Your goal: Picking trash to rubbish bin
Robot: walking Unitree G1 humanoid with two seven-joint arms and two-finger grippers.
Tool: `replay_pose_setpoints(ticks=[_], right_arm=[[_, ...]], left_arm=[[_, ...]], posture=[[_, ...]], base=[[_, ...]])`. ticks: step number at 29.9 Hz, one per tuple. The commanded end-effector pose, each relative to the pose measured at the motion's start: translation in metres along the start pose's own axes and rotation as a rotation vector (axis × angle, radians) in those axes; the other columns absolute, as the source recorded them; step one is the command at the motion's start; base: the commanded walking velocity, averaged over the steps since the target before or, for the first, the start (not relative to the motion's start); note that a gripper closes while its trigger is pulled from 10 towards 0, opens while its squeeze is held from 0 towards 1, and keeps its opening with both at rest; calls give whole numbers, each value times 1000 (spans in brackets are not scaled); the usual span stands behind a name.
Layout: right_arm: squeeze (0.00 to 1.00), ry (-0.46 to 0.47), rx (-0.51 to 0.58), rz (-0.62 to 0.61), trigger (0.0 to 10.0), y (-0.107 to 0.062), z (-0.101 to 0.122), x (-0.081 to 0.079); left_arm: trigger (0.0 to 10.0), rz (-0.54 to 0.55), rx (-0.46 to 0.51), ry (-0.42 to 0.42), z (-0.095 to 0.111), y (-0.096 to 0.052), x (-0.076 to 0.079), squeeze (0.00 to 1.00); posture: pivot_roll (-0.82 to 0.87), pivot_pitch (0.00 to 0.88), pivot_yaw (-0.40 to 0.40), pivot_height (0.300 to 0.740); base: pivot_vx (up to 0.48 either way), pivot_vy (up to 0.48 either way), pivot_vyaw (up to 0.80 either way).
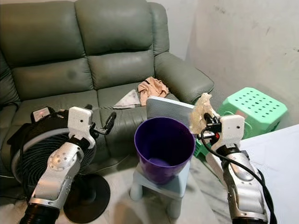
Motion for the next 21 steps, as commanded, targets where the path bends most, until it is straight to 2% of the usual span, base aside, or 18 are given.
replay_pose_setpoints(ticks=[1,4,6,11,21], right_arm=[[0,-10,-21,31,10000,3,0,-1],[0,-16,-27,44,10000,7,0,-1],[0,-18,-43,57,10000,15,-2,-2],[0,12,-71,60,10000,25,-5,-4],[0,74,-107,70,10000,55,-11,-12]], left_arm=[[10000,-29,30,17,6,-2,5,0],[10000,-44,28,0,6,-5,11,0],[10000,-84,33,-7,6,-12,22,0],[10000,-150,39,-22,5,-20,36,0],[10000,-169,54,-19,10,-36,53,0]], posture=[[44,15,-59,740],[49,21,-62,740],[59,33,-73,740],[69,45,-84,740],[105,94,-131,740]], base=[[0,0,0],[0,0,0],[0,0,0],[0,0,0],[0,0,0]])
Point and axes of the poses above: a point about 5 cm out from each wrist's last joint towards the gripper, its own y axis pointing out of the wrist towards the gripper, its own z axis along the axis of the wrist's last joint, x = y × z, the point moved 1 cm from there along y, pointing out of the wrist towards the gripper, and after that the axes turned 8 degrees about y, right-handed, at the moved point
